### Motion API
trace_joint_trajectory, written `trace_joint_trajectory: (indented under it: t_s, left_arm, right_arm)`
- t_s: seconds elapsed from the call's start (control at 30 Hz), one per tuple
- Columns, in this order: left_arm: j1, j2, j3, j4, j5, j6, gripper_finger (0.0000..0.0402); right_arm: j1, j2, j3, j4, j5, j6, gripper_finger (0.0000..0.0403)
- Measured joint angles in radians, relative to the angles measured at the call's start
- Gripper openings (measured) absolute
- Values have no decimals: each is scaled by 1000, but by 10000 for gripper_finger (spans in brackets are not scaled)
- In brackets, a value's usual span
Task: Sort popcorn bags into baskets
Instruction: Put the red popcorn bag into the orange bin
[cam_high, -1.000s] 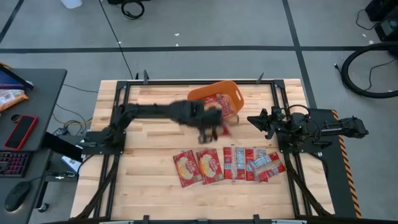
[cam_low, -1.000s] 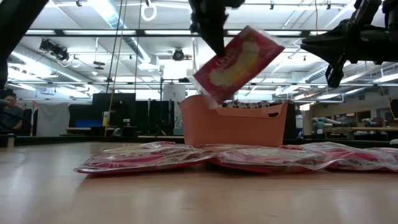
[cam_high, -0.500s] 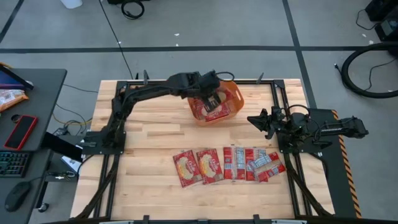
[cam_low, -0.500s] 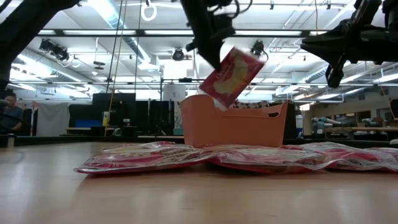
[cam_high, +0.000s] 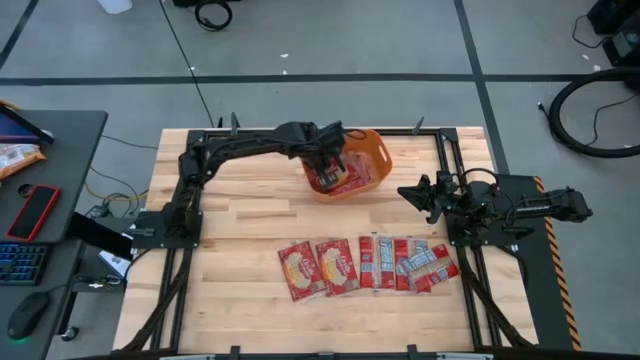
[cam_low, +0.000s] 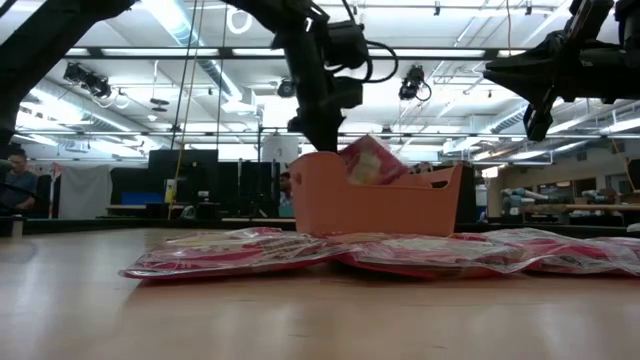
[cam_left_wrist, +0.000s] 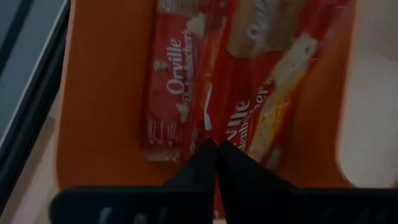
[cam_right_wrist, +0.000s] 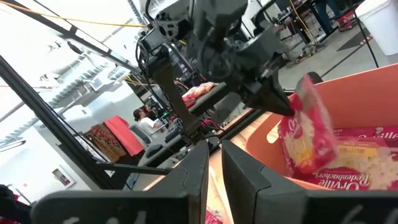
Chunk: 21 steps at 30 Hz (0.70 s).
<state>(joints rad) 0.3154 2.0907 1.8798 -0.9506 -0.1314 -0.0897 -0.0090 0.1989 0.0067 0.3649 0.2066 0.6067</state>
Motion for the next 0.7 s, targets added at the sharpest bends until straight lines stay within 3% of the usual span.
trace_joint_trajectory:
  t_s: [0.3,0.47,0.57,0.7]
  left_arm:
    - [-60,-2,19,84,-70,101,120]
    - [-131,-3,38,75,56,242,131]
    - [-205,-3,24,69,74,361,132]
    - [-287,-3,-21,62,60,390,132]
  right_arm:
    - [0,0,0,0,0,0,52]
    - [0,0,0,0,0,0,52]
    - [0,0,0,0,0,0,52]
    - [0,0,0,0,0,0,52]
